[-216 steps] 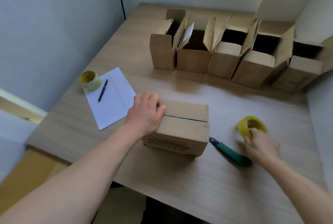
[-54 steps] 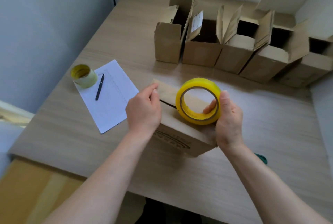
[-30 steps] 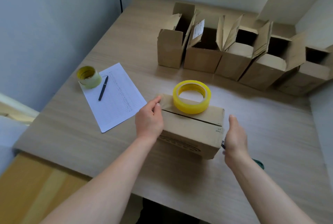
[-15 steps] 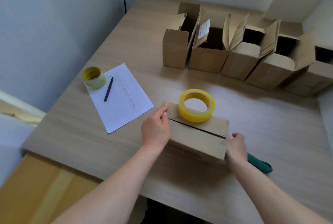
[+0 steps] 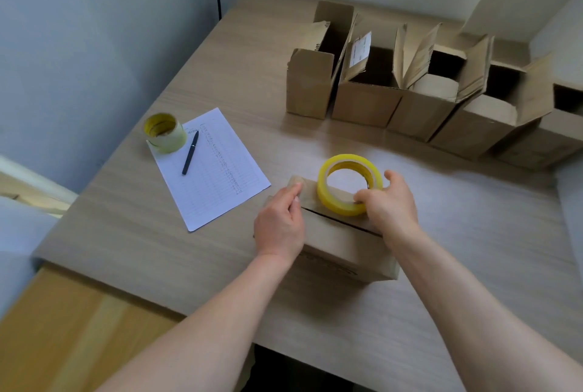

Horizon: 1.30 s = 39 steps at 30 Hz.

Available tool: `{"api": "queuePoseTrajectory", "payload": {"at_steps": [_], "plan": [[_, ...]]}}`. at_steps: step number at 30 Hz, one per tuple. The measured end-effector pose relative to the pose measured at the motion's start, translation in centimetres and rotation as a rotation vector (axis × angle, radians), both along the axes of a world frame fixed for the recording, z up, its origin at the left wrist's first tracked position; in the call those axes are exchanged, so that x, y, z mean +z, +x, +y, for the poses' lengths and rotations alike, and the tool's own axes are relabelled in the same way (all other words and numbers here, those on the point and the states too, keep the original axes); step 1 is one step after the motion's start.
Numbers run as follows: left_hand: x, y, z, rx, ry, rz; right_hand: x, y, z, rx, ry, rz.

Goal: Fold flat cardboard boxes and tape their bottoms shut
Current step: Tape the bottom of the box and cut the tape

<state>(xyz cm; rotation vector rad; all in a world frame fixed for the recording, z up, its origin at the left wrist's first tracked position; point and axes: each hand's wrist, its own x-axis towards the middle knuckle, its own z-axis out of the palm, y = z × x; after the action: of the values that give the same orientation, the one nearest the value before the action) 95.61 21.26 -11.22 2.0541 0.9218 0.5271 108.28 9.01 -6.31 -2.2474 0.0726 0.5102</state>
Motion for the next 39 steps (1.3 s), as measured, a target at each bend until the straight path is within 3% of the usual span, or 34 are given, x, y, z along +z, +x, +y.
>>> {"api": "queuePoseTrajectory", "payload": {"at_steps": [3,6,9,13,21,28,29,33,35,39], "plan": [[-0.1,0.0,0.0,0.034,-0.094,-0.024,0.7,-0.7,-0.7,-0.074,0.257,-0.13],[-0.4,0.1,0.2,0.06,-0.17,-0.033,1.5,-2.8,-3.0,0.206,0.356,-0.556],[-0.6,-0.1,0.3,0.072,-0.194,-0.049,1.5,-3.5,-6.2,0.434,0.237,-0.816],[-0.6,-0.1,0.3,0.074,-0.185,-0.062,1.9,-1.8,-11.3,0.392,0.028,-0.889],[-0.9,-0.1,0.5,0.04,-0.139,-0.065,2.2,-1.2,-13.4,0.45,-0.264,-0.887],[-1.1,-0.2,0.4,0.052,-0.131,-0.075,-0.8,-1.7,-14.8,0.46,-0.347,-0.83],[-1.1,-0.2,0.4,0.047,-0.127,-0.072,-1.6,-1.6,-14.9,0.45,-0.386,-0.801],[-0.8,-0.1,0.3,0.009,0.024,0.026,-4.5,-2.0,-14.2,0.633,-0.672,-0.375],[-0.4,0.1,0.4,-0.056,0.158,0.052,-4.6,-1.9,-14.1,0.651,-0.514,-0.339],[0.5,0.2,0.4,-0.154,0.345,0.163,-2.7,-1.3,-13.1,0.518,-0.116,-0.457]]}}
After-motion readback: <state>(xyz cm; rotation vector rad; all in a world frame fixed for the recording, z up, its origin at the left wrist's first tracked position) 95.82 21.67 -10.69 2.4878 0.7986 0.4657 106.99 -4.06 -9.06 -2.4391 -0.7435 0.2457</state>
